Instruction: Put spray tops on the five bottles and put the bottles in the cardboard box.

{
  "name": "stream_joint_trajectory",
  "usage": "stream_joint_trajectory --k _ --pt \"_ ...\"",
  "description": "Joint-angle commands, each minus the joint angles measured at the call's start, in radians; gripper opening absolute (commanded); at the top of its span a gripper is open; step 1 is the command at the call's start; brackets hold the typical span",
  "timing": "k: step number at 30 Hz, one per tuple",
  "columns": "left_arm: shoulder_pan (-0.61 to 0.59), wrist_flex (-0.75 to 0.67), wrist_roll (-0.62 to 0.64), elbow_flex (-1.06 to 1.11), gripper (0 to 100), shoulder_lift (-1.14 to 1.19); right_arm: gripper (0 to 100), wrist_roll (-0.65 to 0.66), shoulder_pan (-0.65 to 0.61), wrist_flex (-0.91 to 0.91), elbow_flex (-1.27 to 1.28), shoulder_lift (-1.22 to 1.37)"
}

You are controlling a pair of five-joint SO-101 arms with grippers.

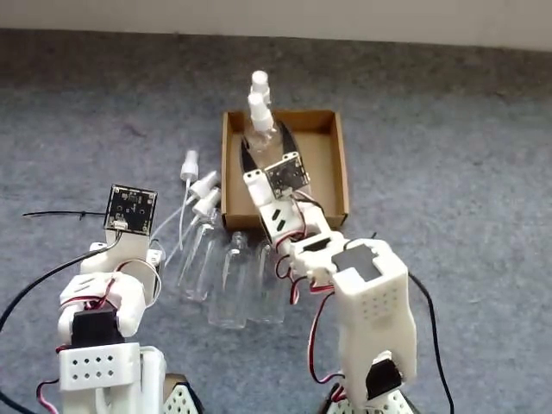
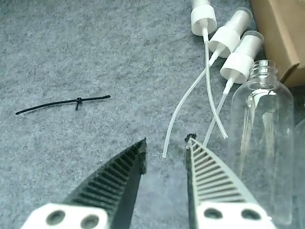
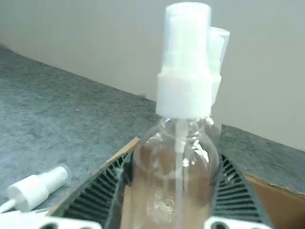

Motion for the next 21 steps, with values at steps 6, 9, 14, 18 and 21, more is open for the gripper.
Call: stream_joint_trajectory --k 6,9,14,18,21 --pt "-0.007 -0.018 -0.006 -0.004 13 -0.01 20.9 0.006 0.012 -0.01 0.061 -0.081" --pt "-0.007 -0.018 -0.006 -0.004 13 -0.01 26.9 0.008 0.012 -0.008 0.061 -0.081" --pt "-0.007 -0.018 -0.006 -0.004 13 -0.01 30.1 0.005 0.012 0.061 0.056 -0.087" --pt "-0.007 -0.018 -0.006 -0.004 13 -0.01 30.1 0.008 0.01 0.068 0.03 -0.088" --pt "-0.007 -0.018 -0.006 -0.004 13 -0.01 30.1 0.008 0.01 0.068 0.015 -0.088"
